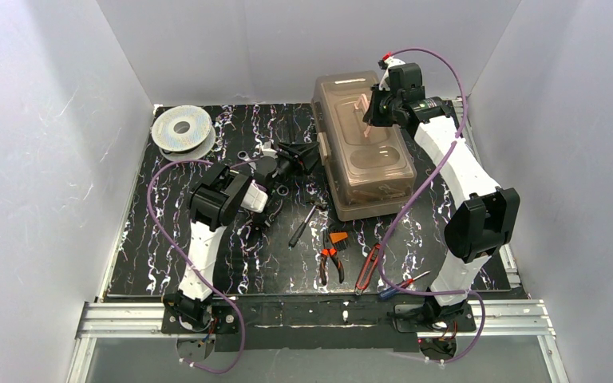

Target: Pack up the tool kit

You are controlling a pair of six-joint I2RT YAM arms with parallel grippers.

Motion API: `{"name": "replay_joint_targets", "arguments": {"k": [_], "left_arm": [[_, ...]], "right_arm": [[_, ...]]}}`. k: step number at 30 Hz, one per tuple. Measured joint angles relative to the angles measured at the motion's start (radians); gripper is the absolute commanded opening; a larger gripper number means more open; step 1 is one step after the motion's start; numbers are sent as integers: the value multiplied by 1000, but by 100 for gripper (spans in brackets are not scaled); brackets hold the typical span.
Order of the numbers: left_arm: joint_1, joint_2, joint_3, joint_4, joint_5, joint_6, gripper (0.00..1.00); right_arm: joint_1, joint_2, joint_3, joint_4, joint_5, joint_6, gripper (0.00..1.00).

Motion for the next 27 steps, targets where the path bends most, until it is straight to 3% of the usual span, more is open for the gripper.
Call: {"name": "replay_joint_targets", "arguments": {"k": [10, 15, 16, 20, 21, 27], "left_arm": [[1, -16, -26, -22, -15, 7, 24], [6, -128, -57, -148, 1, 122, 26], [8, -164, -62, -176, 2, 147, 30], [3, -308, -64, -197, 32, 219, 93], [1, -325, -61, -190, 44, 224, 98], [-6, -281, -63, -177, 82, 194, 98]], "right_arm": [[1, -2, -12, 12, -1, 2, 1], [2, -3, -14, 13, -1, 2, 1], [2, -3, -14, 13, 0, 2, 1], [2, -5, -19, 20, 0, 2, 1], [2, -5, -19, 21, 0, 2, 1], [2, -6, -20, 21, 0, 2, 1]]}}
